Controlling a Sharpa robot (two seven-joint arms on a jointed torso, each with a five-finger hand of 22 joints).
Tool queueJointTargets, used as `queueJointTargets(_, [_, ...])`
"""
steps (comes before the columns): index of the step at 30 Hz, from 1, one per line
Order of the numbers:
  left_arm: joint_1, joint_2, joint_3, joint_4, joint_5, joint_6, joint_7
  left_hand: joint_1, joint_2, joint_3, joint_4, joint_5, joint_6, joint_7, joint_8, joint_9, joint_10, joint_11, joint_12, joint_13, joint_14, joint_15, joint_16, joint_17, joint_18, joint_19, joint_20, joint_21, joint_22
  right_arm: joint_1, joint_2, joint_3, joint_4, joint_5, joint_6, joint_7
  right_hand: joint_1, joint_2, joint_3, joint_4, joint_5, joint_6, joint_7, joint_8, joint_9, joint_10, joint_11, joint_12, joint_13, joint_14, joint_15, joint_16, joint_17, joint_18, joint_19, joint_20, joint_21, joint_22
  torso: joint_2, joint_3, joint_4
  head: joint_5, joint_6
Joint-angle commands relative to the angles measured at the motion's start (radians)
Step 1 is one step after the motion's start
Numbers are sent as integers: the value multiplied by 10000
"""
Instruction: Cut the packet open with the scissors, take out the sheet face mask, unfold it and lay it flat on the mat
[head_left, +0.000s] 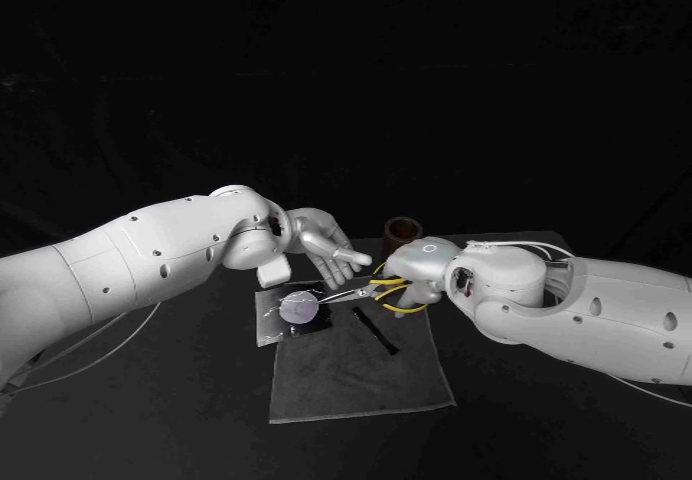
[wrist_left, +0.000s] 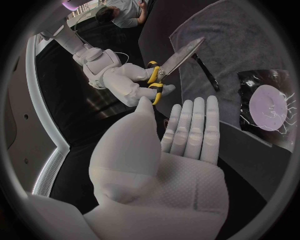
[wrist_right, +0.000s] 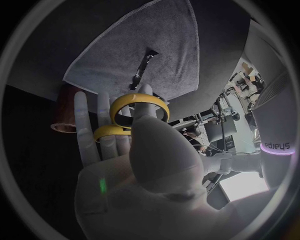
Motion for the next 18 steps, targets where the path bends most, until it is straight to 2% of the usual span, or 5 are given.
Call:
queueJointTargets(1, [-10,35,-10,22,40,278,-168,130,-17,-54,-1,-18,-74,34,-65,-13,-70,1,-57,9,-28,7,-63,-3,88,9,44,-63,-17,19,3,14,62,-259,-218,-141,523,463,-235,-11,70,70,-11,-67,-3,803,-256,-45,-11,72,12,-49,9,1146,19,-30,37,7,3,16,7,49,-10])
queueJointTargets(9, [-45,21,-39,75,136,768,-310,209,53,-134,5,-18,20,54,-24,10,24,-1,-37,27,101,-9,-70,20,92,121,25,-70,-57,22,21,16,113,-393,-287,-225,530,472,-234,-7,73,85,-11,-69,-2,816,-258,-45,-11,81,9,-52,12,1146,26,-32,37,7,7,15,-2,42,-65])
queueJointTargets(11, [-57,15,-44,77,267,1036,-325,218,145,-239,4,-17,176,-2,49,46,189,-57,14,48,255,-63,-55,55,94,204,-1,-89,-98,23,30,16,106,-406,-274,-245,533,473,-234,-7,74,87,-11,-70,-2,817,-259,-46,-11,82,9,-53,12,1146,27,-33,36,7,7,15,-3,31,-80])
queueJointTargets(14, [-75,-11,-55,60,809,1532,-372,194,256,-383,11,-20,332,-80,113,79,378,-131,55,63,433,-129,-35,101,91,273,-27,-125,-146,25,37,17,73,-420,-234,-263,534,475,-233,-7,75,88,-12,-71,-2,818,-259,-46,-11,83,9,-53,12,1146,28,-33,36,7,8,14,-8,30,-96])
queueJointTargets(18, [-90,-33,-71,25,1363,1874,-399,123,349,-537,17,-21,471,-142,164,106,545,-190,76,73,542,-175,-43,136,89,306,-39,-170,-185,26,51,17,38,-425,-208,-268,550,486,-229,-8,80,96,-14,-77,-4,821,-262,-51,-12,85,7,-58,13,1146,32,-35,34,6,7,15,-2,39,-124])
